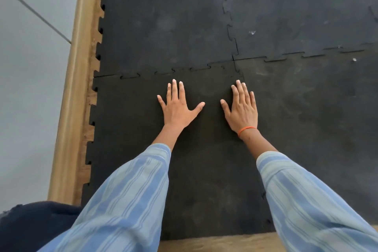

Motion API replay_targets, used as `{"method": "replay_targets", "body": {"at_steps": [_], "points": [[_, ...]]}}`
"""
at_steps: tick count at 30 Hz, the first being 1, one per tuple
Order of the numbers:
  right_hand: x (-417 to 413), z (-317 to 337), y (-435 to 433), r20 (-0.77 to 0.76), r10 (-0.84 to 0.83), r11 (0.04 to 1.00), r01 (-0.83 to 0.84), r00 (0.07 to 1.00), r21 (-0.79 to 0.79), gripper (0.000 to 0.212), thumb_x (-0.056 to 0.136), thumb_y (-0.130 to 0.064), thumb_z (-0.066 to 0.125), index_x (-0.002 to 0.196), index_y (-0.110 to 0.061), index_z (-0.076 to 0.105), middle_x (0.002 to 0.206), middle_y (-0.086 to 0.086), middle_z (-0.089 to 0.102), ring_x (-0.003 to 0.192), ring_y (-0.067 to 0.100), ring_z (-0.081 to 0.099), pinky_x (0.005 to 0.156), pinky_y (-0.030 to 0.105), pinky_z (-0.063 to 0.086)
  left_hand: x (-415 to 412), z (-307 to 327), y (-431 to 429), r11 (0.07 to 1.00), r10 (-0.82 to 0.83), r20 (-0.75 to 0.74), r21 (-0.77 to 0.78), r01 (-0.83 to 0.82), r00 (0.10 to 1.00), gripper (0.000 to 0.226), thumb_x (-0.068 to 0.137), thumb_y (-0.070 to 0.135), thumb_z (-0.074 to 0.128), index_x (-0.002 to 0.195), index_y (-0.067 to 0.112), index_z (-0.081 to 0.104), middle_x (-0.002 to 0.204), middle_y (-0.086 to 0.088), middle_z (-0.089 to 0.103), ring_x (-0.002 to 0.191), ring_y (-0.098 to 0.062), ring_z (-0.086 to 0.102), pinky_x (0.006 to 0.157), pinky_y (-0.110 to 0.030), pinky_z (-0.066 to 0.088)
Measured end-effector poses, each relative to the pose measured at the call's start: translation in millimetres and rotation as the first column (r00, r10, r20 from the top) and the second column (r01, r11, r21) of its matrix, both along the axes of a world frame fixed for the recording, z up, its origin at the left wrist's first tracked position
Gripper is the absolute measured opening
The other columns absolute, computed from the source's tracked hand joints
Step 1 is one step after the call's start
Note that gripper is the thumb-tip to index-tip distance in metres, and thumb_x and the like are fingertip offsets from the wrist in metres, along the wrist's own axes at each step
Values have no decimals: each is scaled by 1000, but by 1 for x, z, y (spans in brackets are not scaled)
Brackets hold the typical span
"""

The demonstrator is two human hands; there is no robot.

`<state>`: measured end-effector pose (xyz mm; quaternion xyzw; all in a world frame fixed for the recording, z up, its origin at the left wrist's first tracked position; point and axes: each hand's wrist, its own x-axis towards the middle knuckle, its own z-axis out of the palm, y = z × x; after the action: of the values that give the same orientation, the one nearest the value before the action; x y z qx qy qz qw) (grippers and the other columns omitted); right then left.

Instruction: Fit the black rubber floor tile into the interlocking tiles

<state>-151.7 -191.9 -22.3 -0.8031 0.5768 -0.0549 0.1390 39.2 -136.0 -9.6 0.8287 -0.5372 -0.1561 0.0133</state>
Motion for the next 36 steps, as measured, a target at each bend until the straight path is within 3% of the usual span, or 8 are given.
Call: {"method": "replay_targets", "body": {"at_steps": [4, 12, 18, 21, 23, 25, 32, 36], "points": [[5, -1, -13, -15, -9, 1000, 9, 1000, -5, 70, 95, -55, 28, 149, -11, 20, 160, 3, 15, 148, 18, 8, 121, 38, 3, 24, 7, -24, 994, -14, -23, 108, 16, 1000, 121, 66, 92, 31, 153, 16, -5, 161, 2, -14, 148, -21, -10, 108, -70, 3], [37, 19, -71, -46, 57, 978, -47, 997, 204, 68, 97, -47, 34, 150, -10, 14, 161, 5, 5, 148, 22, 0, 120, 43, 4, 30, 21, -38, 984, -81, -75, 150, 91, 994, 123, 64, 91, 42, 154, 20, -4, 160, 10, -16, 147, -23, -14, 103, -77, 4], [52, 15, -92, -42, 155, 973, -145, 987, 178, 60, 99, -42, 33, 150, -18, 15, 161, -3, 6, 148, 21, 0, 119, 48, 2, 35, 21, -50, 972, -128, -102, 187, 146, 986, 119, 64, 90, 45, 153, 29, -5, 159, 17, -16, 146, -24, -16, 99, -80, 3], [52, 21, -88, -66, 162, 969, -147, 984, 197, 70, 93, -54, 38, 150, -20, 15, 161, -2, 4, 148, 23, -1, 118, 54, 4, 52, 24, -40, 992, 64, -88, 117, -54, 994, 117, 65, 89, 46, 154, 27, 1, 161, 3, -11, 146, -32, -12, 106, -74, 4], [53, 22, -74, -108, 160, 968, -134, 981, 212, 93, 80, -74, 43, 151, -24, 10, 161, -2, -1, 148, 24, -5, 115, 57, 0, 81, 23, -26, 940, 330, -61, 114, -322, 942, 126, 61, 92, 44, 154, 21, -4, 160, -12, -14, 145, -38, -14, 109, -69, 2], [55, 20, -60, -121, 154, 967, -125, 981, 224, 114, 63, -87, 46, 151, -26, 6, 161, -2, -4, 147, 25, -8, 114, 59, -2, 112, 20, -9, 874, 470, -35, 158, -460, 882, 134, 57, 95, 41, 153, 16, -9, 158, -21, -17, 144, -39, -17, 112, -66, -1], [57, 17, -56, -80, 113, 975, -95, 990, 201, 124, 54, -89, 49, 152, -26, 7, 161, -1, -3, 147, 25, -9, 113, 60, -5, 130, 13, -5, 876, 437, 11, 220, -429, 899, 139, 55, 97, 35, 150, 10, -16, 156, -23, -22, 144, -36, -21, 112, -63, -3], [61, 29, -59, -84, 101, 956, -73, 991, 284, 125, 54, -87, 55, 151, -26, 5, 161, -1, -6, 147, 24, -10, 113, 61, -3, 134, 31, -11, 844, 463, -22, 314, -434, 886, 136, 60, 92, 43, 150, 8, -16, 156, -24, -21, 144, -37, -18, 114, -60, -1]]}}
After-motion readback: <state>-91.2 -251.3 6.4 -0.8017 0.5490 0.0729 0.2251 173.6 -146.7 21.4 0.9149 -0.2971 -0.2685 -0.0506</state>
